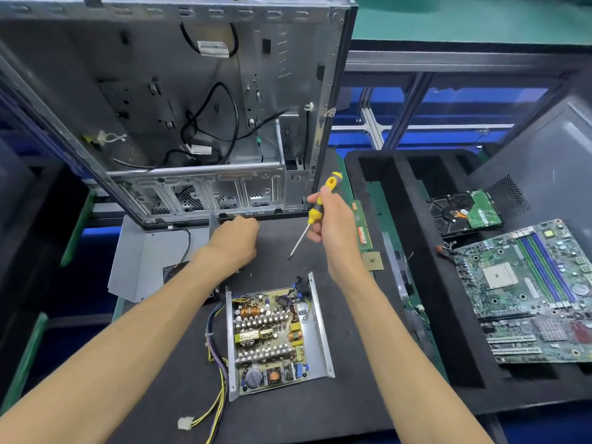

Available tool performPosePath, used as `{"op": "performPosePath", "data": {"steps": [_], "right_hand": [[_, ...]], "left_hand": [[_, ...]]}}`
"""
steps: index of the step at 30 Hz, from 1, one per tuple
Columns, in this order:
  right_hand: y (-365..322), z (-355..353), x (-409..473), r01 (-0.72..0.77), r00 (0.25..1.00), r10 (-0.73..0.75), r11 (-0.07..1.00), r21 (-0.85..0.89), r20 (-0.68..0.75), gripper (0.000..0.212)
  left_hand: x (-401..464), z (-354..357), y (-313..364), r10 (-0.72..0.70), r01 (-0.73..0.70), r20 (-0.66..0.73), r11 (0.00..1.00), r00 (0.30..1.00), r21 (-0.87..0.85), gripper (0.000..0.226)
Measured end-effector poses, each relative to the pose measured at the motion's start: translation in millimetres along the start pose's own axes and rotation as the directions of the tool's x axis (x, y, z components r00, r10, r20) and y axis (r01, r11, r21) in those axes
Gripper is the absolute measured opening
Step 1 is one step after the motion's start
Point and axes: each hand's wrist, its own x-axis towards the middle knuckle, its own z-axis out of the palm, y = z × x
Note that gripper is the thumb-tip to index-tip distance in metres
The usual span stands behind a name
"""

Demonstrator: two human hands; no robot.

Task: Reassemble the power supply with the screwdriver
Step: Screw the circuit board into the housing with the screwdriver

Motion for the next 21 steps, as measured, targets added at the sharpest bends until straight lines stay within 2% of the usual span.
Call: {"op": "performPosePath", "data": {"steps": [3, 8, 12, 14, 17, 19, 21], "right_hand": [[7, 5, 3, -0.059, 0.998, 0.056, 0.995, 0.086, 0.04, 0.031], [14, 6, 9, -0.108, 0.993, 0.103, 0.989, 0.105, 0.057, 0.03], [18, 7, 14, -0.14, 0.99, 0.135, 0.983, 0.12, 0.049, 0.032], [20, 7, 15, -0.163, 0.986, 0.159, 0.975, 0.148, 0.042, 0.033], [21, 6, 16, -0.185, 0.983, 0.184, 0.961, 0.208, 0.022, 0.033], [20, 5, 16, -0.188, 0.981, 0.194, 0.945, 0.269, 0.003, 0.033], [18, 3, 15, -0.171, 0.981, 0.192, 0.924, 0.341, -0.027, 0.033]], "left_hand": [[2, 2, 5, 0.006, -0.007, 0.013, 0.999, 1.0, 0.052, 0.019], [1, 7, 4, -0.024, 0.022, 0.014, 0.994, 1.0, 0.106, 0.021], [-1, 7, 2, 0.001, -0.001, 0.001, 0.995, 1.0, 0.097, 0.009], [-1, 8, 1, -0.003, 0.003, -0.001, 0.998, 1.0, 0.068, 0.02], [-1, 7, 0, -0.012, 0.011, -0.019, 0.999, 1.0, -0.04, 0.022], [-1, 3, -2, -0.031, 0.021, -0.042, 0.975, 0.999, -0.223, 0.016], [-5, -3, -2, -0.055, 0.023, -0.062, 0.901, 0.997, -0.433, 0.021]]}}
